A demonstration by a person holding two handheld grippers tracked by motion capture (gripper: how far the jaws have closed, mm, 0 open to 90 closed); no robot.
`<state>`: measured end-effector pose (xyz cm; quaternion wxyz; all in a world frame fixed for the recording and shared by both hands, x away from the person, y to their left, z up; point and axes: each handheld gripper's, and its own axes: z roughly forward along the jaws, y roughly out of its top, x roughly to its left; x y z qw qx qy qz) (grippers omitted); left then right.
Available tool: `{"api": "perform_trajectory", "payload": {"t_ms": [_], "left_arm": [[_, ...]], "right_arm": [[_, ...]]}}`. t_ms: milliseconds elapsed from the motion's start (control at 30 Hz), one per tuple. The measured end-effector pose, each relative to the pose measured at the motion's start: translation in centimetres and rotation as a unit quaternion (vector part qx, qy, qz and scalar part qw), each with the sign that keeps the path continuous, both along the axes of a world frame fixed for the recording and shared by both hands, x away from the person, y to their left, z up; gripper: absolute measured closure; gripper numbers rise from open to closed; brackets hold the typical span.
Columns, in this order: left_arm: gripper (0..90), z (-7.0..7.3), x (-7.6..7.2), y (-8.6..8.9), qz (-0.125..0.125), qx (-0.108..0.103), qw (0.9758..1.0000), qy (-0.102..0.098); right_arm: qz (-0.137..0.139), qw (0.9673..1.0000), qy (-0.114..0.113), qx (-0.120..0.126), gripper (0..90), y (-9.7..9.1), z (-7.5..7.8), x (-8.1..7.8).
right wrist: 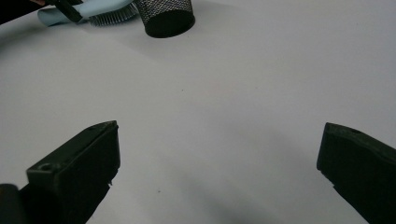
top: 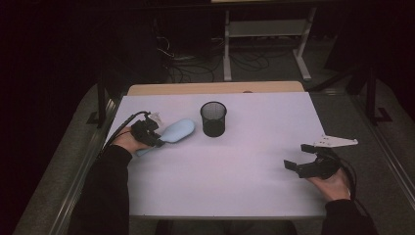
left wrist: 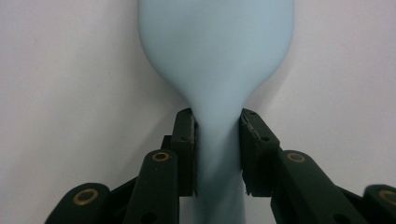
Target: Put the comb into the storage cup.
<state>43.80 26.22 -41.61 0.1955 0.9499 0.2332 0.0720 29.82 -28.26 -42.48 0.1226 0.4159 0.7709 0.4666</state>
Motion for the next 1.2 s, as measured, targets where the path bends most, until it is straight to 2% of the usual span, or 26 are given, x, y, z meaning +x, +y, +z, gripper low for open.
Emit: {"api": "perform_trajectory", "payload": {"t_ms": [267, 433, 833, 1200], "left_arm": [[70.4, 0.7, -0.4, -0.2, -0.009, -0.003, 0.9998, -0.015], [70.5, 1.0, -0.6, 0.0, -0.003, -0.009, 0.9997, -0.021], [70.4, 1.3, -1.1, 0.4, -0.002, -0.013, 0.9997, -0.021], [70.4, 1.9, -1.7, 0.9, 0.001, -0.027, 0.9994, -0.023]], "right_arm": [[0.0, 1.0, 0.002, -0.002, 0.0, 0.1, -0.1, 0.1], [0.001, 1.0, 0.001, -0.003, 0.0, 0.1, -0.1, 0.0], [0.0, 1.0, 0.001, -0.002, 0.0, 0.1, -0.1, 0.0], [0.001, 1.0, 0.001, -0.003, 0.0, 0.1, -0.1, 0.0]]}}
